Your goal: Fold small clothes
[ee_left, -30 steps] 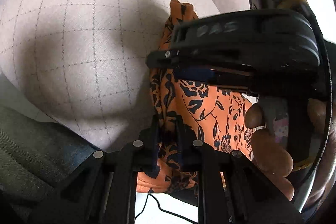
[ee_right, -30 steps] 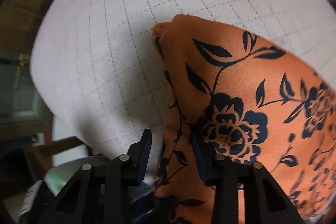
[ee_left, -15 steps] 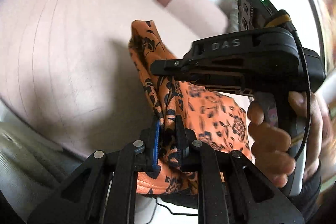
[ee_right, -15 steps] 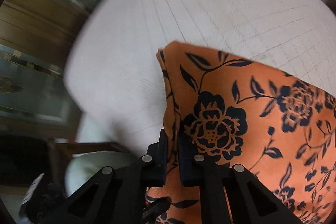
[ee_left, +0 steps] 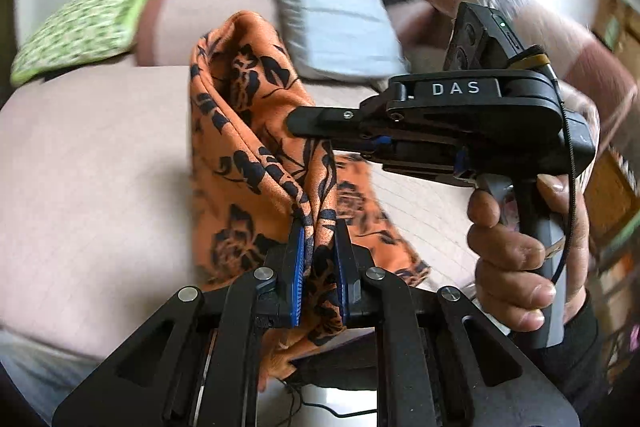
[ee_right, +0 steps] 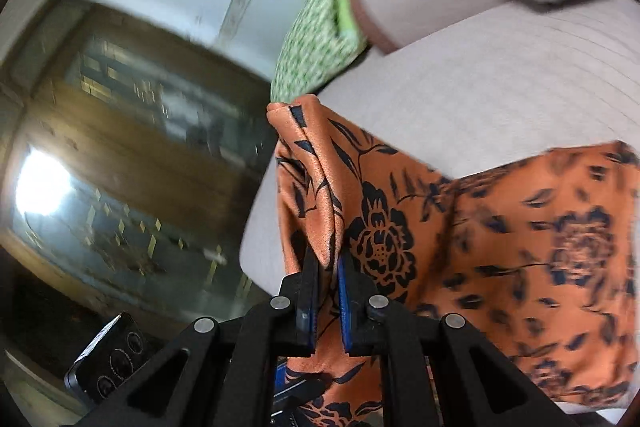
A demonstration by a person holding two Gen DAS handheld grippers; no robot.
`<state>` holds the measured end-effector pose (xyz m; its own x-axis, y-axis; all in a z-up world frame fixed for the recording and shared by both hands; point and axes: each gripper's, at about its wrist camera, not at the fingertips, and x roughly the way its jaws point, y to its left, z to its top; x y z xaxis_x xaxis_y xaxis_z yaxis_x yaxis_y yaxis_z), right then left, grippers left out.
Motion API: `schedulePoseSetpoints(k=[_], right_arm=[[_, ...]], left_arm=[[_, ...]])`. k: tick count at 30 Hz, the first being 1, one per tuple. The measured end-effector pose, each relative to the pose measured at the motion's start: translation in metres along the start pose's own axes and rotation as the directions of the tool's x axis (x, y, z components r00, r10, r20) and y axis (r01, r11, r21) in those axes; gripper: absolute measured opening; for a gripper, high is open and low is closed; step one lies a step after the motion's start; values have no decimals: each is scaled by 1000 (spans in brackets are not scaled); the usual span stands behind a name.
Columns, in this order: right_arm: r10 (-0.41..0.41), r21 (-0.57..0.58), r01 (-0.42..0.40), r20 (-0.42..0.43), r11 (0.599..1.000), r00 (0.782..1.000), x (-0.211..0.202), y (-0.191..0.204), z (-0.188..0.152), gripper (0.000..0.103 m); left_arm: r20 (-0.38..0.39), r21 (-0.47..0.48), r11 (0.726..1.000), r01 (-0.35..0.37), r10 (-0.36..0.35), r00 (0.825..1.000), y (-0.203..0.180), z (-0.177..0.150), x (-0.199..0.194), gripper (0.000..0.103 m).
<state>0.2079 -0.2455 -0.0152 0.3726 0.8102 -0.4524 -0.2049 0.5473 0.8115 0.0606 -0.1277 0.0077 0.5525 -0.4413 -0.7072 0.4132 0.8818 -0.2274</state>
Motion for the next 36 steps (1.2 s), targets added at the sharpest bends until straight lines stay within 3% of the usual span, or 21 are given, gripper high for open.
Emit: schedulePoseSetpoints(k=[7, 12, 15, 18, 20, 22, 24, 25, 26, 27, 29, 31, 34, 36], right_arm=[[51, 225, -63, 58, 972, 997, -34, -119, 17, 8], [-42, 335, 16, 70, 942, 997, -49, -170, 18, 8], [-146, 412, 116, 41, 904, 989, -51, -192, 13, 8], [-178, 470, 157, -1, 869, 984, -48, -206, 11, 10], [-183, 466, 144, 39, 873, 982, -58, -202, 13, 10], [-218, 408, 149, 128, 901, 968, -80, -186, 14, 13], [-220, 327, 141, 220, 934, 950, -99, -161, 9, 32], [-221, 287, 146, 249, 947, 943, -103, -149, 6, 47], [-211, 241, 147, 269, 959, 940, -104, -137, 3, 48], [-191, 195, 141, 264, 971, 945, -101, -126, 1, 48], [-159, 145, 130, 214, 981, 964, -85, -111, -10, 48], [-225, 135, 206, 152, 969, 962, -65, -105, -21, 48], [-331, 111, 324, 58, 940, 942, -36, -104, -37, 43], [-414, 67, 413, 6, 908, 910, -18, -107, -38, 40]], left_arm=[[-156, 8, 1000, 29, -27, 987, -47, 26, 102, 12], [-220, -51, 996, 80, -89, 971, -60, 22, 158, 12], [-276, -50, 994, 95, -106, 955, -66, 11, 184, 15], [-299, -115, 983, 143, -171, 939, -49, -2, 183, 17], [-307, -159, 969, 187, -228, 924, -43, -2, 169, 17], [-284, -194, 950, 244, -293, 913, -32, -3, 142, 17], [-242, -196, 949, 246, -290, 926, -20, -5, 116, 32], [-214, -205, 950, 236, -279, 936, -12, -5, 103, 38], [-190, -218, 949, 230, -272, 943, -3, -6, 94, 52], [-166, -235, 948, 215, -257, 952, 7, -7, 86, 56], [-161, -268, 946, 180, -229, 960, 21, -9, 82, 56], [-155, -315, 936, 155, -212, 965, 35, -10, 83, 56], [-164, -342, 933, 110, -174, 971, 45, -22, 85, 56], [-186, -342, 937, 72, -143, 972, 46, -33, 90, 56]])
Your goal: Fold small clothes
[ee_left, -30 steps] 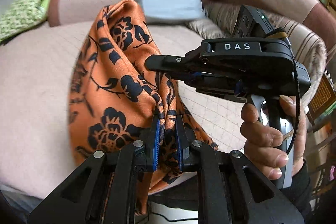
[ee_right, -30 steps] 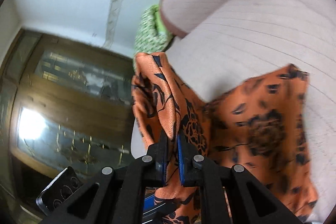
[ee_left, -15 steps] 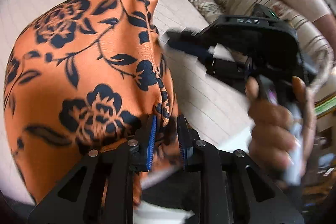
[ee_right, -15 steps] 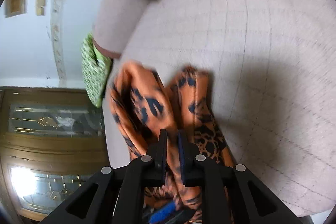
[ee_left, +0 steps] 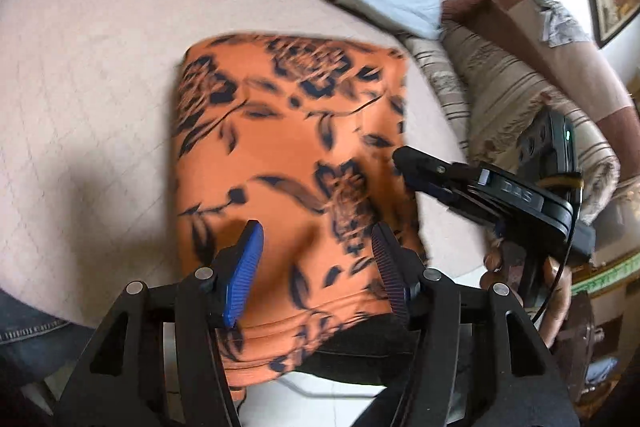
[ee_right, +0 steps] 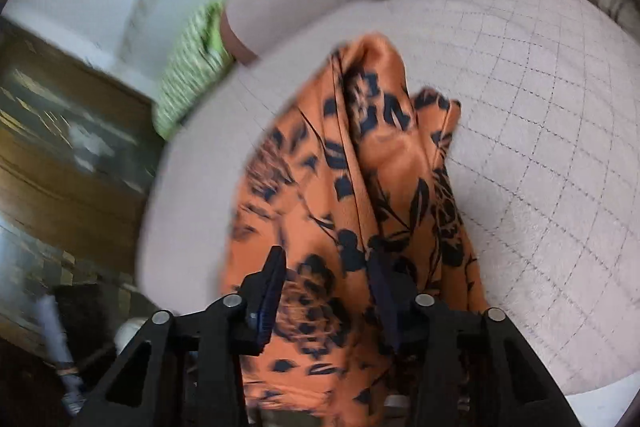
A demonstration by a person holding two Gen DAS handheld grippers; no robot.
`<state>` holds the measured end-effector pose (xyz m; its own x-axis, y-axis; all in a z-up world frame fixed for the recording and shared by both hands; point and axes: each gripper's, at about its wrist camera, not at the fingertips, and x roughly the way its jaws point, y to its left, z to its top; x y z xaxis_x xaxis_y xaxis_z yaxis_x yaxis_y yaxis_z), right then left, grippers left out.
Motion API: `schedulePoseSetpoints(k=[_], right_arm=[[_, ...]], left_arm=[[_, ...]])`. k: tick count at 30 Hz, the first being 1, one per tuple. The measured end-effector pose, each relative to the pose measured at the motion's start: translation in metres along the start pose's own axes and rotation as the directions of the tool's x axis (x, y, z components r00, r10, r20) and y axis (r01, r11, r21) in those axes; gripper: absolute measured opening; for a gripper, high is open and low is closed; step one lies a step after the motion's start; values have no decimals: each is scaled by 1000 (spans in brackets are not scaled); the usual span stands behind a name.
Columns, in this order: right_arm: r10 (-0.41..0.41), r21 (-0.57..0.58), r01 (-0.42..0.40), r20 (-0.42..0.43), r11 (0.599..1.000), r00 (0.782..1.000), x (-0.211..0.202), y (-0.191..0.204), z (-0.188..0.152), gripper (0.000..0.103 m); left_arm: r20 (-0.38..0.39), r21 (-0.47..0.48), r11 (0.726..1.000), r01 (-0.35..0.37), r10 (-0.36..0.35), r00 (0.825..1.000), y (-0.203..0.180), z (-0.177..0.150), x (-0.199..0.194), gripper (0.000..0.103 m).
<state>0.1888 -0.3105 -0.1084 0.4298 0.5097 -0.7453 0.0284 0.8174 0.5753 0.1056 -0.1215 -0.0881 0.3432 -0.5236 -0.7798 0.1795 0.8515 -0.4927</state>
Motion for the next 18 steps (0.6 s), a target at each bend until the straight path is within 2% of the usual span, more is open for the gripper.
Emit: schedulePoseSetpoints(k=[1, 2, 3, 4, 9, 11, 13, 15, 18], right_arm=[[-71, -20, 70, -22, 997, 997, 10, 2, -1, 34], [-128, -33, 127, -46, 991, 991, 22, 3, -2, 18], [-161, -44, 159, -64, 986, 985, 29, 4, -4, 7], [-175, -55, 171, -69, 984, 982, 32, 7, -6, 5], [-137, -62, 142, 77, 988, 988, -7, 26, -12, 2], [-156, -25, 161, 127, 987, 980, -18, 26, -17, 2], [-222, 25, 220, 99, 975, 970, -11, 10, -20, 2], [-287, 60, 286, 18, 956, 958, 9, -4, -16, 2], [-337, 20, 337, 6, 941, 941, 23, 5, -9, 2]], left_arm=[[-3, 3, 1000, -30, 30, 1000, 1, -4, 6, 56], [-8, 3, 998, -57, 57, 998, 1, -6, 11, 56], [-12, 5, 997, -77, 77, 997, 0, -6, 15, 56], [-9, 10, 996, -87, 87, 996, -3, -7, 16, 56], [-2, 72, 994, -82, 82, 997, -21, -12, 13, 56], [-12, 78, 994, -78, 79, 997, -22, -16, 17, 56], [-33, 88, 993, -74, 77, 996, -22, -20, 25, 57], [-33, 118, 989, -92, 97, 995, -25, -23, 32, 57], [-24, 159, 982, -103, 109, 994, -30, -27, 31, 57]])
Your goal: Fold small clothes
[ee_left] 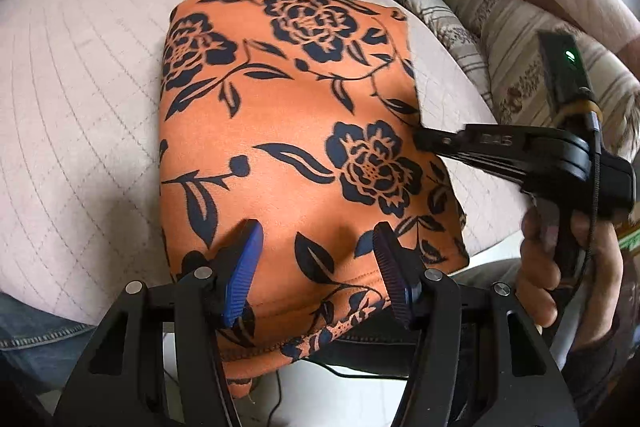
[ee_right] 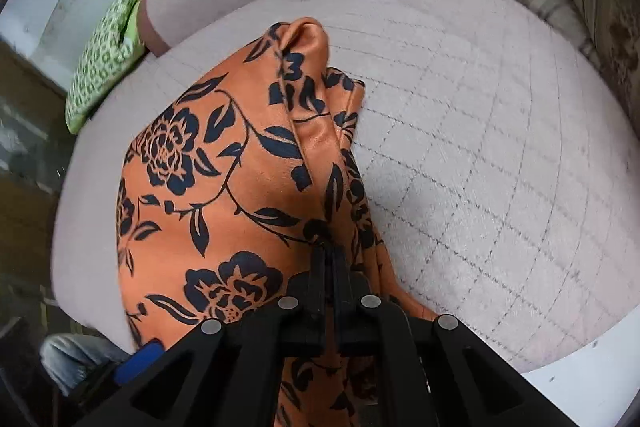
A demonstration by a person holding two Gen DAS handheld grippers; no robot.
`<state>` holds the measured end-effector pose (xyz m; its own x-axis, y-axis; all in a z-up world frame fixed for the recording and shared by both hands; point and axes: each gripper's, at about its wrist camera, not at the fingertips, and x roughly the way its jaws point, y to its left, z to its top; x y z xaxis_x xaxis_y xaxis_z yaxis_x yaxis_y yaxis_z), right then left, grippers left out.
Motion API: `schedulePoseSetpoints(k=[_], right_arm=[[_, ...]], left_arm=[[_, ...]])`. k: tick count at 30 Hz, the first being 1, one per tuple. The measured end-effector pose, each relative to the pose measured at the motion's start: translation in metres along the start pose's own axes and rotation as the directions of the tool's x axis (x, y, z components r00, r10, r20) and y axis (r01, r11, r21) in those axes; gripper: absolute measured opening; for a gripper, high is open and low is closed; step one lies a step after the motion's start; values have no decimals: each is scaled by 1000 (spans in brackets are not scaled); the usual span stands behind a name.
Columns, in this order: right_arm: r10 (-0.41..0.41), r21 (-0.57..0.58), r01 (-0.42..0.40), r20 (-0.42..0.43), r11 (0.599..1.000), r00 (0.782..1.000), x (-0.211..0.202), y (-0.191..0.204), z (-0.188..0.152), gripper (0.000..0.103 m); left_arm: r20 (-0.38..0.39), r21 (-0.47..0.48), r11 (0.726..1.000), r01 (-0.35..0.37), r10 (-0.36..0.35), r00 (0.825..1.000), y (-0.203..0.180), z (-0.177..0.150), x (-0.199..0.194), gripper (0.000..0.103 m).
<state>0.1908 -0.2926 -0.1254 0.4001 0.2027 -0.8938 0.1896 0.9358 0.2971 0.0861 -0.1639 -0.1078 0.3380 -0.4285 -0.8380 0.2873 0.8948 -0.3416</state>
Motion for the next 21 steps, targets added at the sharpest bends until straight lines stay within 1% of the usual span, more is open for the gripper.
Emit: schedulePoseSetpoints(k=[2, 3, 4, 6, 8, 9, 11, 12, 15, 16, 17, 18, 21], right_arm=[[-31, -19, 30, -17, 999, 999, 8, 5, -3, 2], [-31, -14, 30, -17, 999, 999, 10, 5, -4, 2], [-22, -9, 22, -11, 1000, 1000, 7, 5, -4, 2], [32, 13, -32, 14, 999, 999, -3, 5, -5, 3], [84, 16, -85, 62, 996, 995, -23, 6, -11, 3], [93, 8, -94, 89, 996, 992, -35, 9, -12, 3], [99, 0, -100, 150, 995, 984, -55, 12, -24, 11], [109, -6, -109, 172, 994, 979, -61, 16, -28, 12], [100, -9, -101, 217, 995, 971, -73, 29, -39, 23], [90, -19, -88, 230, 996, 969, -76, 33, -43, 32], [80, -24, -76, 236, 997, 969, -76, 39, -42, 43], [70, -28, -65, 242, 998, 968, -78, 40, -44, 46], [47, -39, -38, 259, 999, 965, -82, 40, -46, 46]], left_arm=[[-9, -18, 999, 35, -35, 999, 5, -1, -5, 57], [-8, -45, 997, 70, -70, 998, 11, -1, -10, 57], [-4, -65, 994, 87, -87, 996, 15, 0, -15, 57], [17, -98, 990, 100, -99, 995, 26, 2, -27, 57], [46, -124, 988, 90, -85, 995, 39, 2, -40, 57], [59, -136, 987, 81, -74, 996, 45, 3, -44, 57], [71, -157, 986, 62, -51, 996, 54, 4, -50, 57], [71, -165, 985, 49, -38, 997, 57, 5, -50, 57], [61, -178, 984, 19, -8, 998, 61, 8, -43, 57], [57, -180, 984, 13, -2, 998, 60, 10, -40, 57], [54, -183, 983, 11, -1, 999, 60, 11, -38, 57], [49, -186, 982, 7, 2, 999, 60, 11, -35, 57], [49, -185, 983, -13, 23, 999, 60, 9, -33, 57]])
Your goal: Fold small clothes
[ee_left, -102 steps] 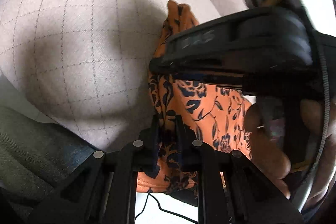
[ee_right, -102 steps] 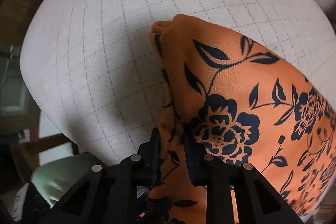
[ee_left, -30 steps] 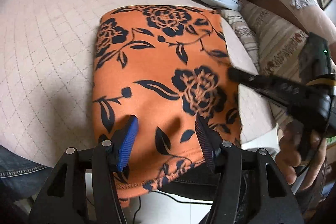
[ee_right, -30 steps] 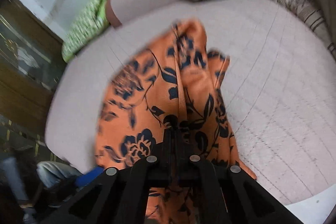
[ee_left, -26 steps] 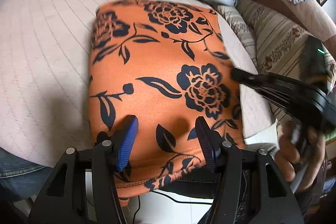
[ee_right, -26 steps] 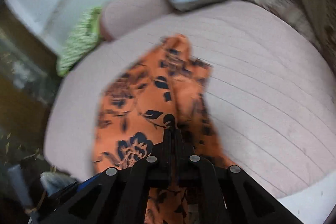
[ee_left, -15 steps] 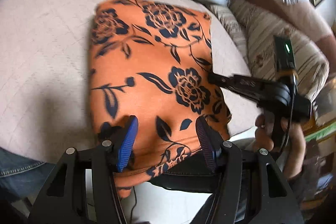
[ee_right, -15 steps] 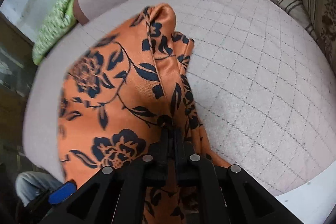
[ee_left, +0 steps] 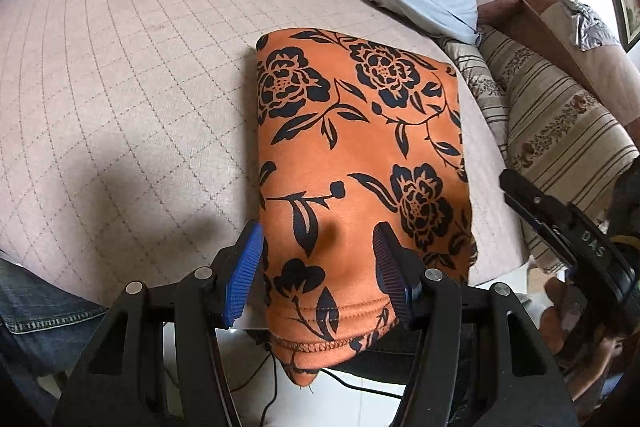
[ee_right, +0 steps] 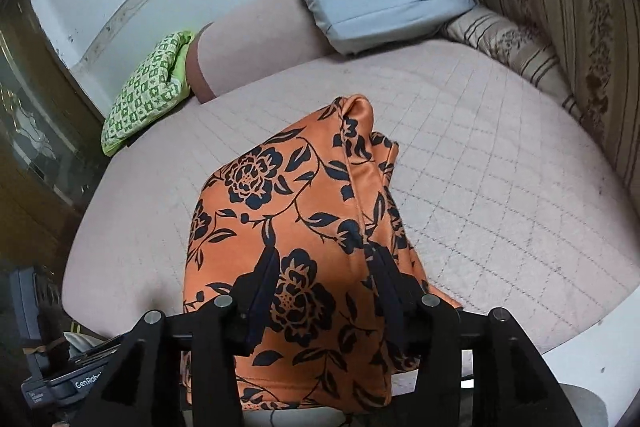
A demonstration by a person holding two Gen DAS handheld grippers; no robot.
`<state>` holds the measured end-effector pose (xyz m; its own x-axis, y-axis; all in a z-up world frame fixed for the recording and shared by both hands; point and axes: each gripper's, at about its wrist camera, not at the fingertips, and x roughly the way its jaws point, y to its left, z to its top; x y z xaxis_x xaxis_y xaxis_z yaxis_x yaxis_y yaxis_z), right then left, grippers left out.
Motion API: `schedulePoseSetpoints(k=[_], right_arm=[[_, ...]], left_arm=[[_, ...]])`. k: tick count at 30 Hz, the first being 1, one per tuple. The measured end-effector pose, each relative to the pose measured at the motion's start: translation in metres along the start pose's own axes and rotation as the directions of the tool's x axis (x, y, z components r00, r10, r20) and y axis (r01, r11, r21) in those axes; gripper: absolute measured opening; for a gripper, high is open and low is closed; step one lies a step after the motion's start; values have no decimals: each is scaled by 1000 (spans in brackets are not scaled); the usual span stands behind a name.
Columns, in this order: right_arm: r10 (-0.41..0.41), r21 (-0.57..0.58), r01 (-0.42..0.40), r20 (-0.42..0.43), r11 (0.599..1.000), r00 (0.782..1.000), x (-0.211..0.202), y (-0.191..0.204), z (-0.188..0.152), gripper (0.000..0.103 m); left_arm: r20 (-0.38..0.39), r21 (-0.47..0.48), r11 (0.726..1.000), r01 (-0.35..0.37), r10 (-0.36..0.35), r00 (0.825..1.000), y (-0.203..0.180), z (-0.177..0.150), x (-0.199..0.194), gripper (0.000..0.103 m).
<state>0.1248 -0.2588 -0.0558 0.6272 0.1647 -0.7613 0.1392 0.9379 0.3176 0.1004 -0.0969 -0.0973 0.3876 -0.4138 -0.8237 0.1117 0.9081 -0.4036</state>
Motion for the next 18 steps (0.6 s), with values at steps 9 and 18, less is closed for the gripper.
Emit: schedulePoseSetpoints(k=[9, 18], right_arm=[[7, 0, -7, 12, 1000, 1000, -2, -7, 4, 46], [6, -9, -6, 23, 1000, 1000, -5, -12, 6, 46]], left_arm=[[-2, 19, 999, -28, 29, 1000, -13, 5, 11, 57], [1, 35, 998, -60, 60, 998, -21, 9, 18, 57]])
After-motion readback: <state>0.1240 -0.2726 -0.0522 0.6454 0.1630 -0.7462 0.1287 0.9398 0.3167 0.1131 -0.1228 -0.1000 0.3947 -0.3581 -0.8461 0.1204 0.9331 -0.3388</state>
